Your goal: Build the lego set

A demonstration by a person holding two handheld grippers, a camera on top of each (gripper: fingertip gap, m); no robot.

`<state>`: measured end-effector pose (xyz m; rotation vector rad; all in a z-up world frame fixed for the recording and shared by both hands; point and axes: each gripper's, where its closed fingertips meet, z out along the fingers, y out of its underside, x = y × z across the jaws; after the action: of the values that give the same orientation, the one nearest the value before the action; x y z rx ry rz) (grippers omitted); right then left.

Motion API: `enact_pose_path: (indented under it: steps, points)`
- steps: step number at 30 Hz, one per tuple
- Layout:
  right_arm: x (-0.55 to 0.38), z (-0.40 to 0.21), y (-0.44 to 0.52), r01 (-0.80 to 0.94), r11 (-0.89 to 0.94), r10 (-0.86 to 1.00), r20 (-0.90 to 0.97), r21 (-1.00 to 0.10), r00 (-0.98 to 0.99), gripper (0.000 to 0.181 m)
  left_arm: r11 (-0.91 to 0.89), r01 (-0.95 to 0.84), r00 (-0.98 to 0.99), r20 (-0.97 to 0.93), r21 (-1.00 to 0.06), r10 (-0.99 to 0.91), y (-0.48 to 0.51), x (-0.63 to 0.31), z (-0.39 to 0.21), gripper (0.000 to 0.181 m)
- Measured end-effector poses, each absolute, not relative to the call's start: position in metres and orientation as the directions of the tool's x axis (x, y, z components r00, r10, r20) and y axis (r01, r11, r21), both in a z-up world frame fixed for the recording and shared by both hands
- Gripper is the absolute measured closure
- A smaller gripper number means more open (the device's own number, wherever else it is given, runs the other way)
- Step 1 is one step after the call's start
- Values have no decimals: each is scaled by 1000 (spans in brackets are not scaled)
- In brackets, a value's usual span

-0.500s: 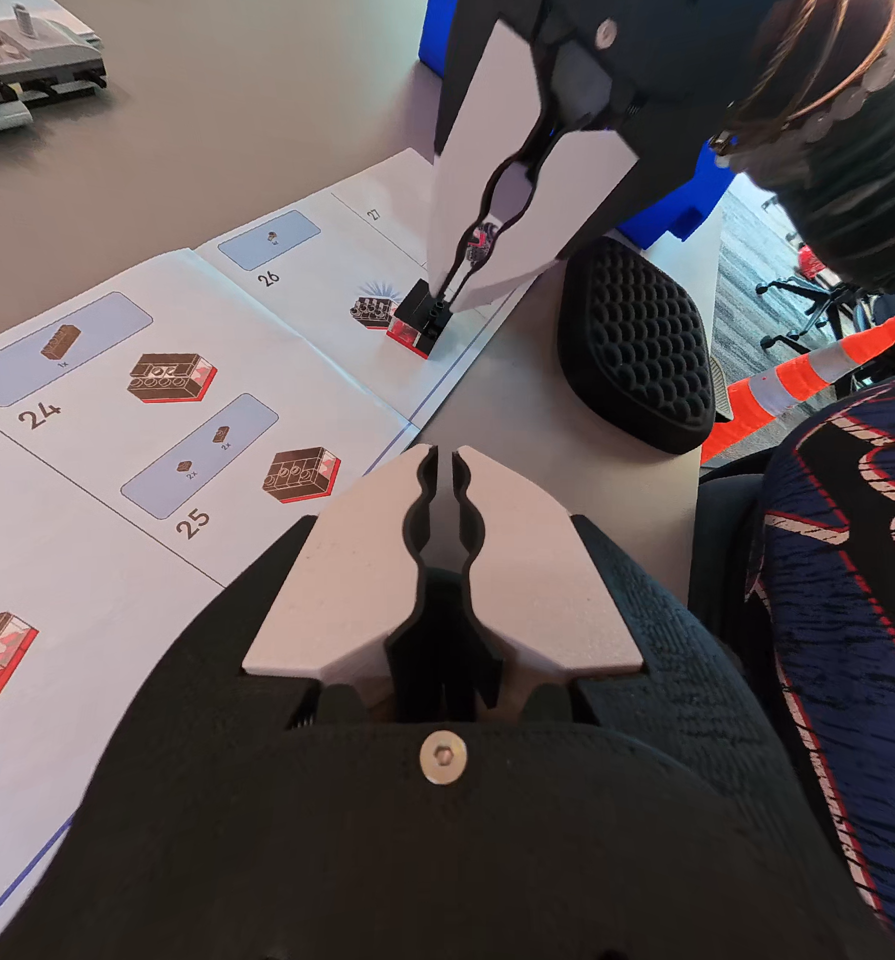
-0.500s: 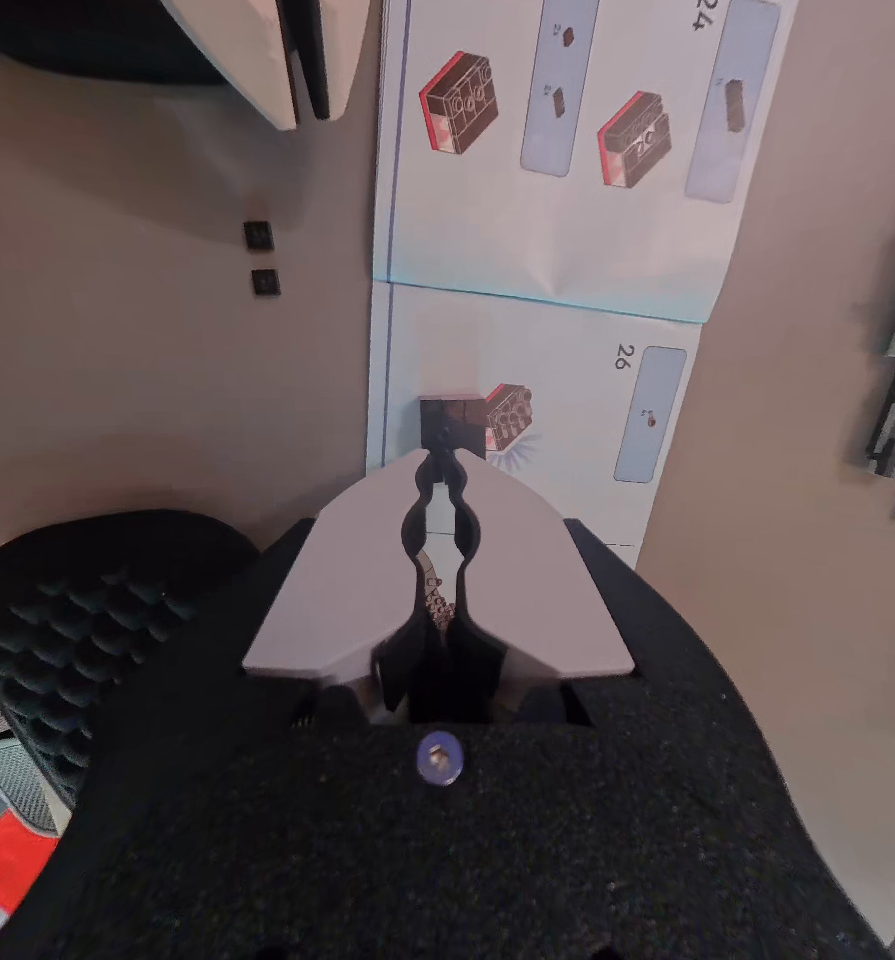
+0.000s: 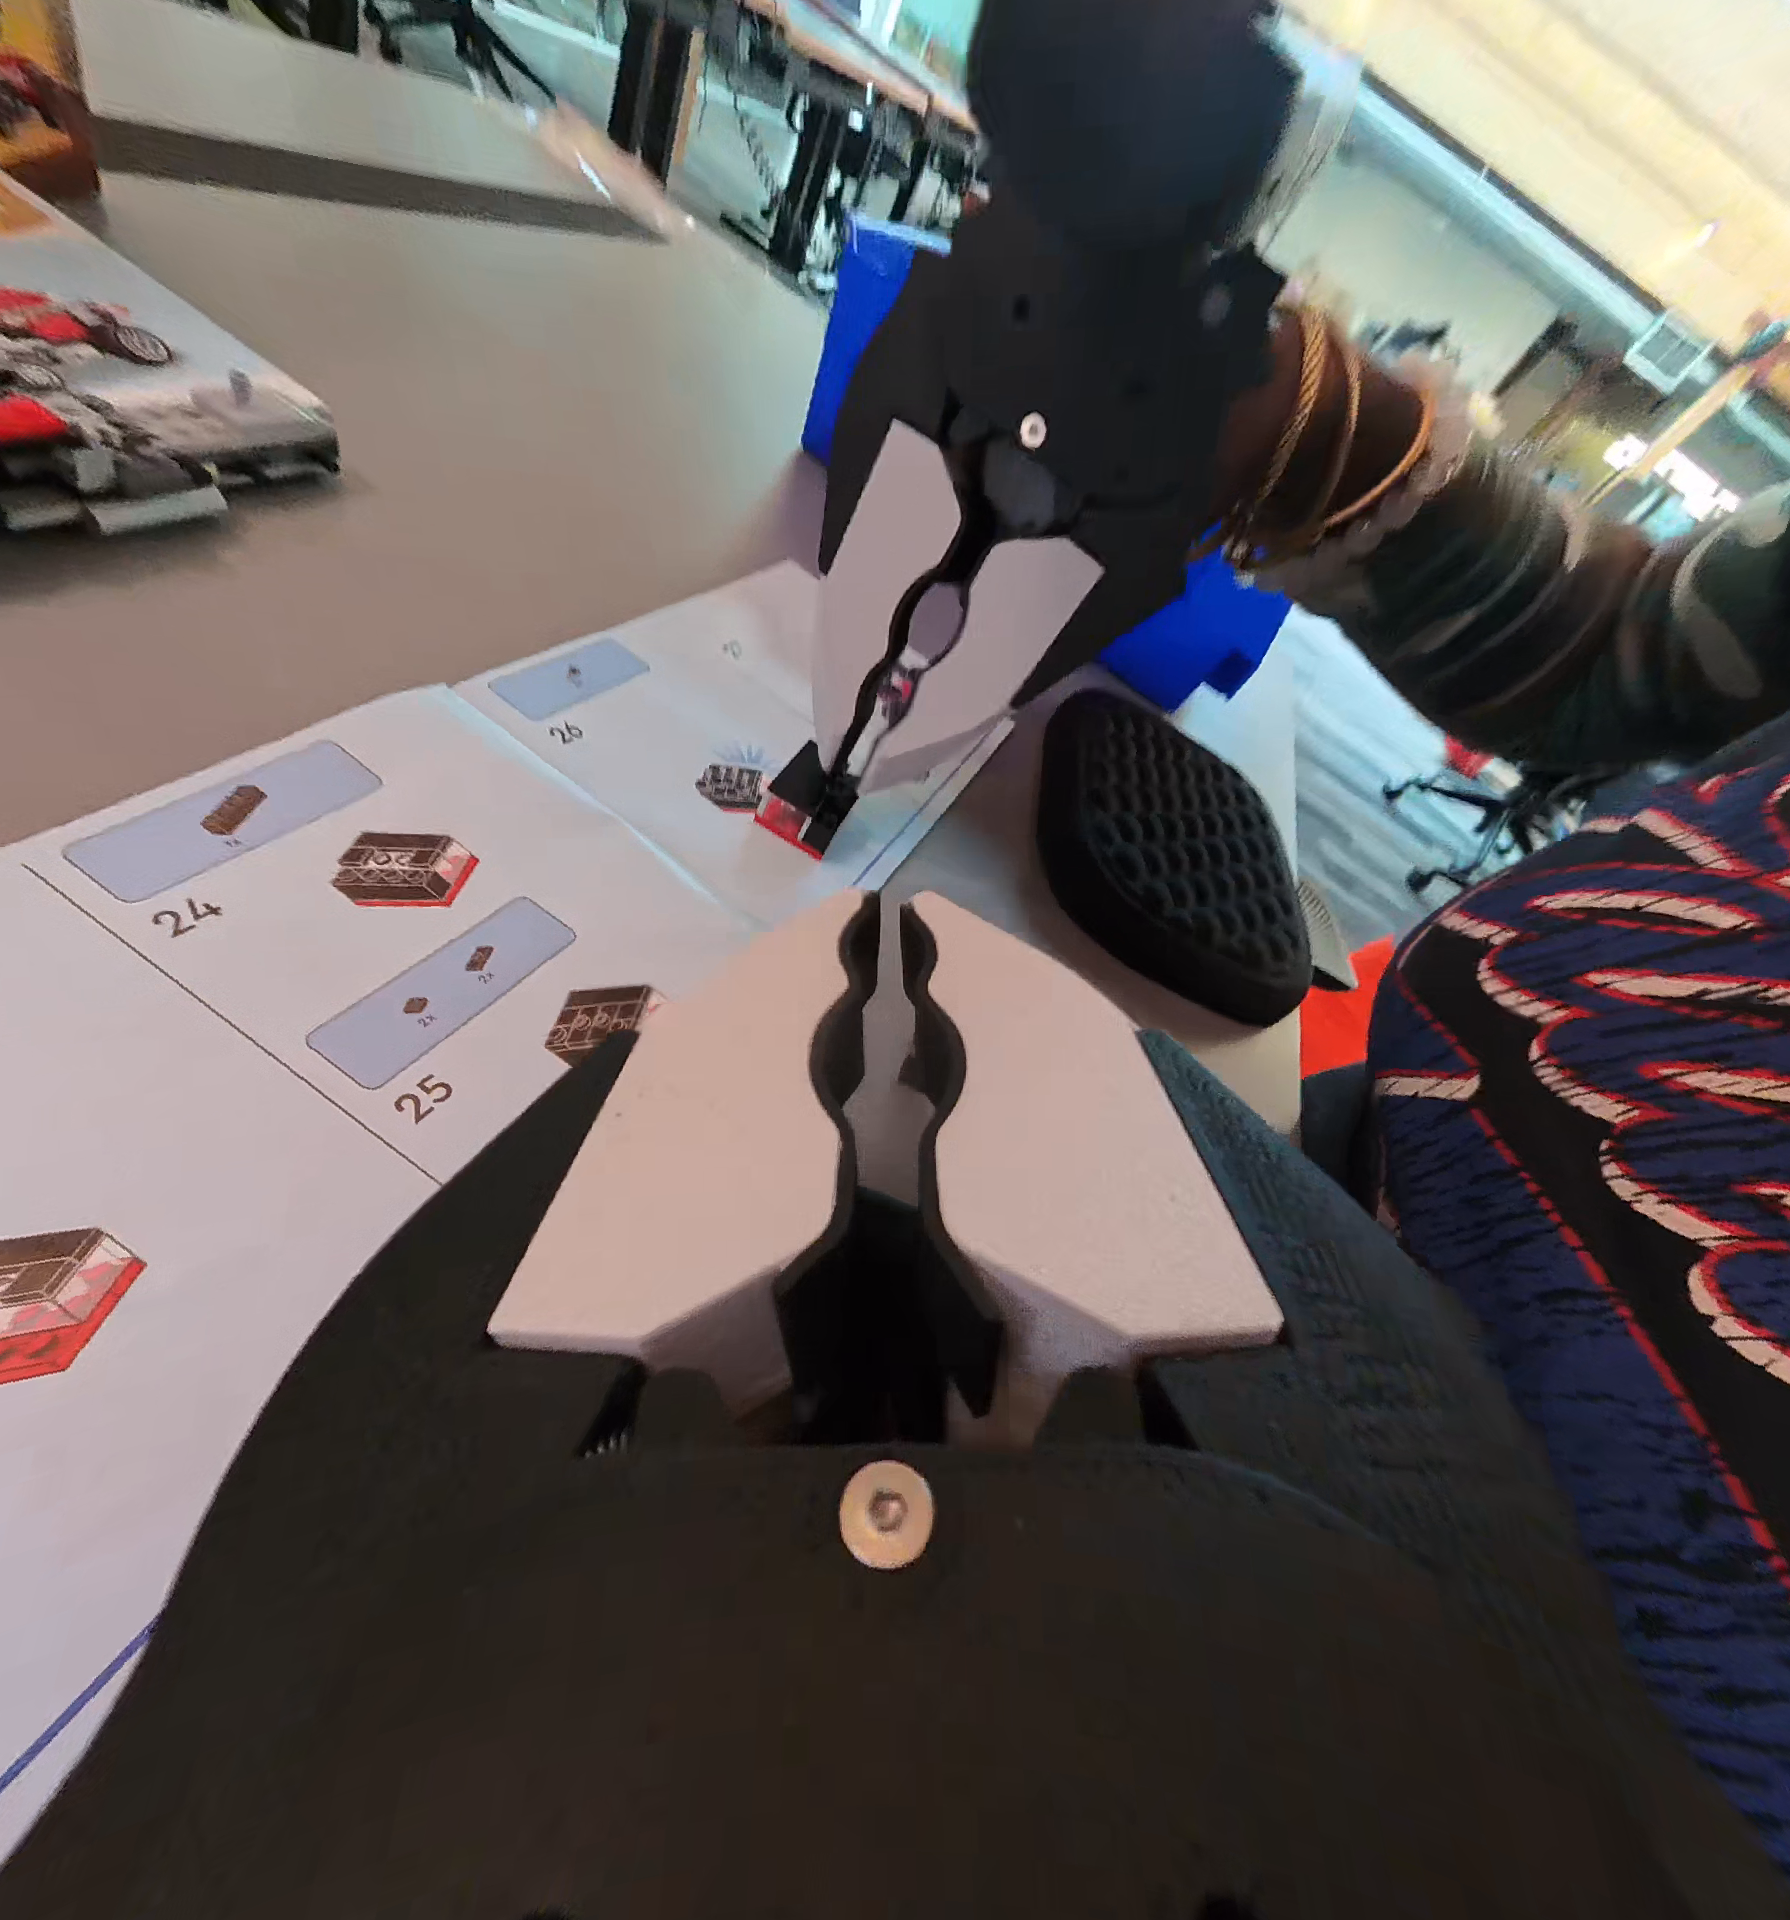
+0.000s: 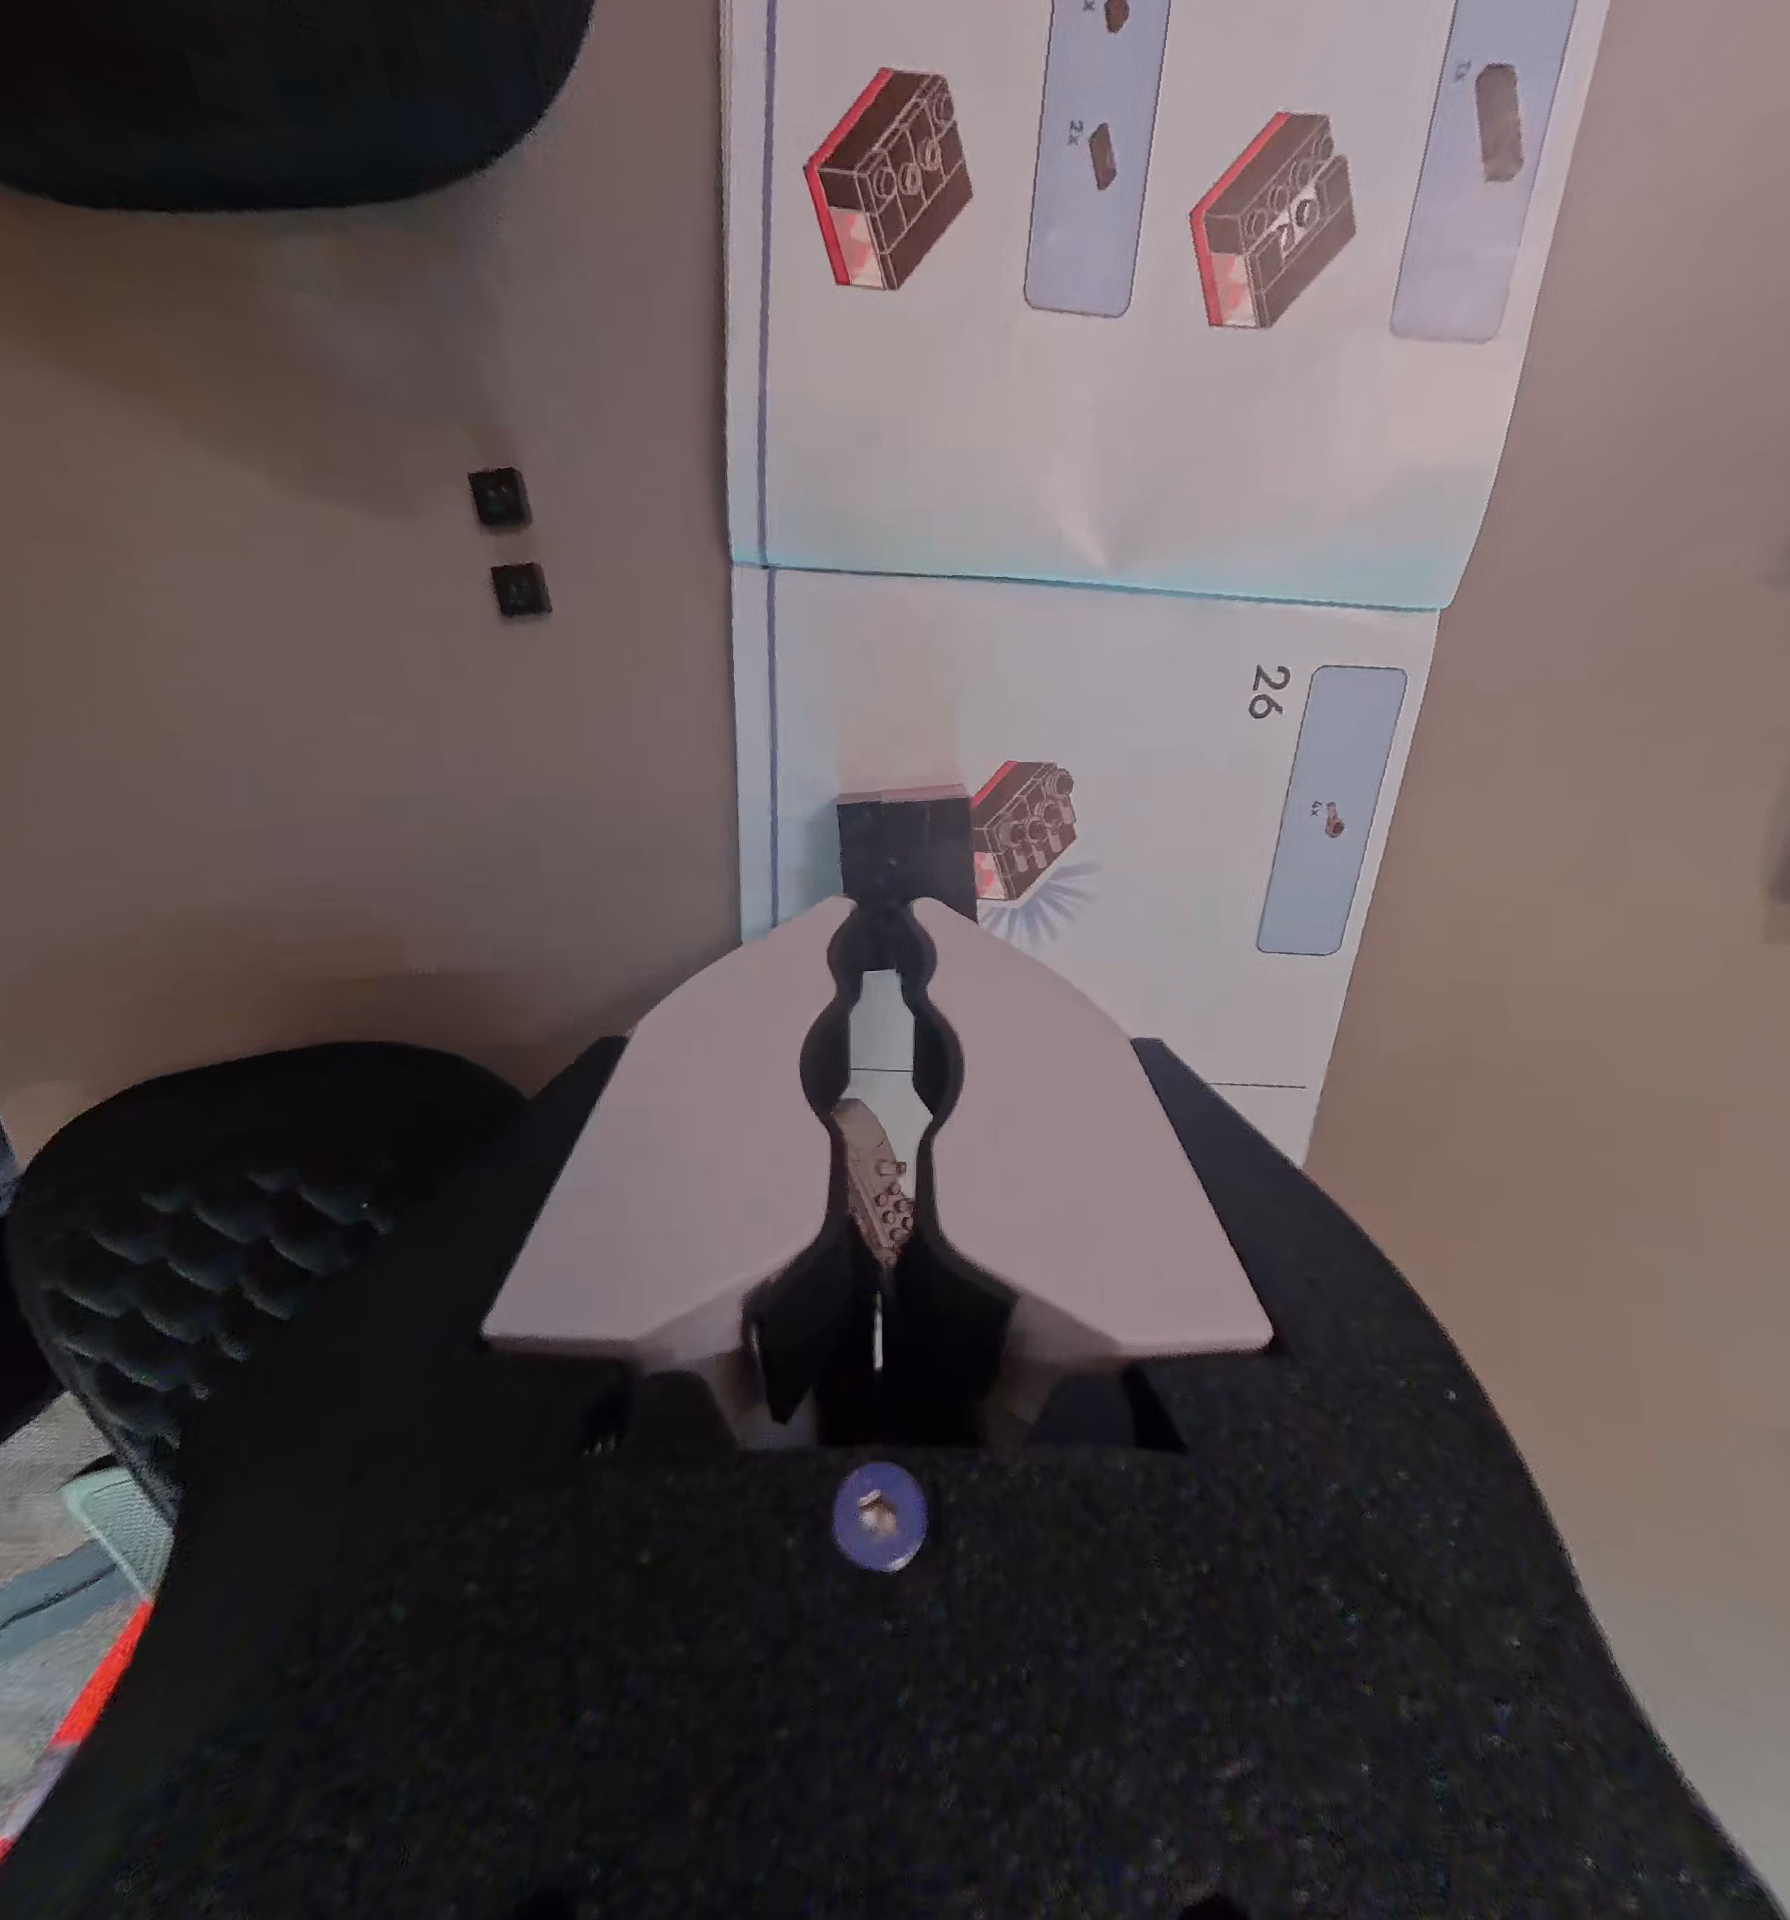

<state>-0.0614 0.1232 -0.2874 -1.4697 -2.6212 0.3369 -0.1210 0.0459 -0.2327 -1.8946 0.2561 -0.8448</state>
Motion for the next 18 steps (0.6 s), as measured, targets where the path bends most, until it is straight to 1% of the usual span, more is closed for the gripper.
enact_pose_path:
  steps: [2,4,6,9,12,15,18]
  points:
    - [-62,-284,121,833,468,866,-36,-295,-499,167,-461,227,725,465,-858,-508,46,-125,-228,177]
    - [-66,-276,120,815,458,868,-18,-355,-495,167,-469,234,724,474,-852,-501,47,-126,-230,177]
    - [-68,-268,114,778,489,851,19,-394,-525,167,-483,209,734,463,-850,-497,48,-124,-233,177]
    - [-68,-267,74,692,543,779,-24,-476,-627,169,-502,173,746,445,-847,-495,48,-121,-238,177]
    - [-67,-280,49,660,572,741,-38,-487,-670,169,-519,157,737,449,-840,-505,47,-118,-241,177]
    - [-72,-289,42,665,536,761,-43,-519,-647,170,-526,137,720,449,-839,-529,44,-114,-241,177]
    - [-74,-294,40,678,522,771,-53,-518,-634,170,-525,126,714,445,-841,-541,43,-113,-241,176]
